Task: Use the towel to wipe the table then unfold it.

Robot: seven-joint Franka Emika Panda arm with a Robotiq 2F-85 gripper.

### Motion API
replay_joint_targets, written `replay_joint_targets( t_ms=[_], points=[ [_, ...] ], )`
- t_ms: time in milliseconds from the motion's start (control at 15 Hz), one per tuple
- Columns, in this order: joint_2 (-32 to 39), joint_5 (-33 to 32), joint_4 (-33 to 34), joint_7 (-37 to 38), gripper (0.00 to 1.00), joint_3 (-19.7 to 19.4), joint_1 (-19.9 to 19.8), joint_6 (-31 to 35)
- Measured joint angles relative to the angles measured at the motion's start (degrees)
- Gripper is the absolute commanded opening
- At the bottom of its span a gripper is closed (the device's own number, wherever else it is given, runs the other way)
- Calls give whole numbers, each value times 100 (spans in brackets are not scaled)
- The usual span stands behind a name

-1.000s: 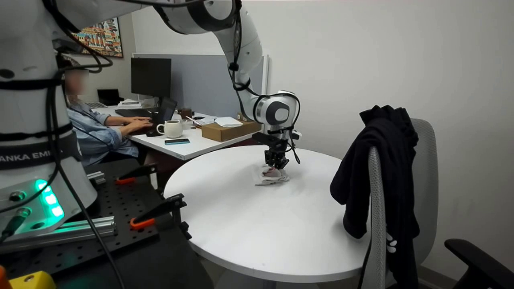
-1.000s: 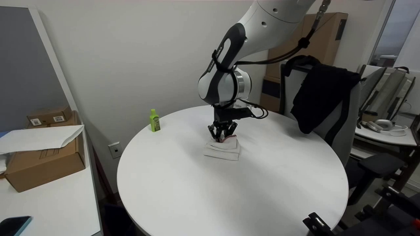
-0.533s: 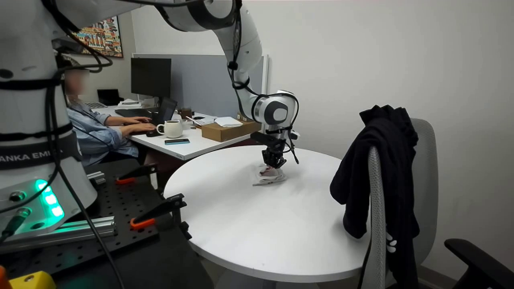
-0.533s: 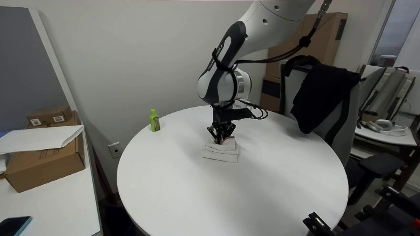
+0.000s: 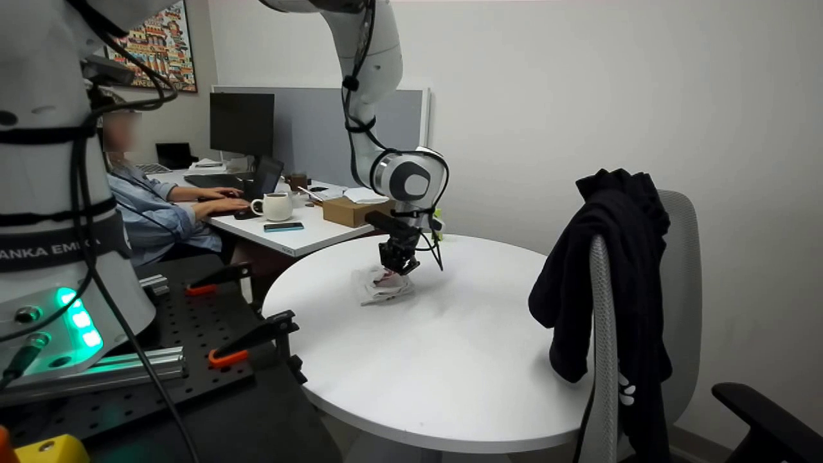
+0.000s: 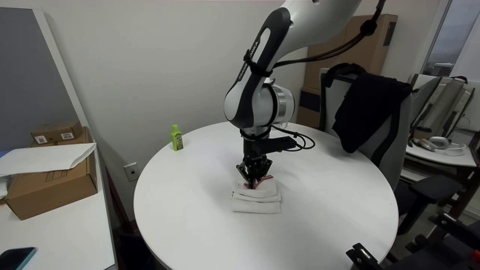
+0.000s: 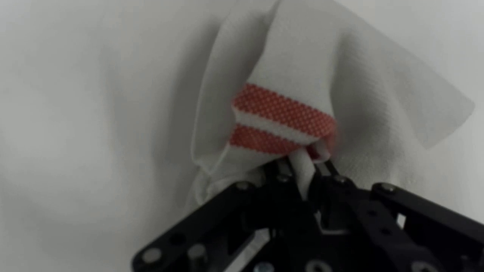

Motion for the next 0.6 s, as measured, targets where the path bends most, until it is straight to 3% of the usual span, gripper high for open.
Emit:
replay_joint_targets(
  t_ms=[267, 600],
  points=[
    [-496, 216, -1178, -80, 4, 1, -311, 419],
    [-991, 515, -2409, -284, 4, -211, -1133, 1248]
  ],
)
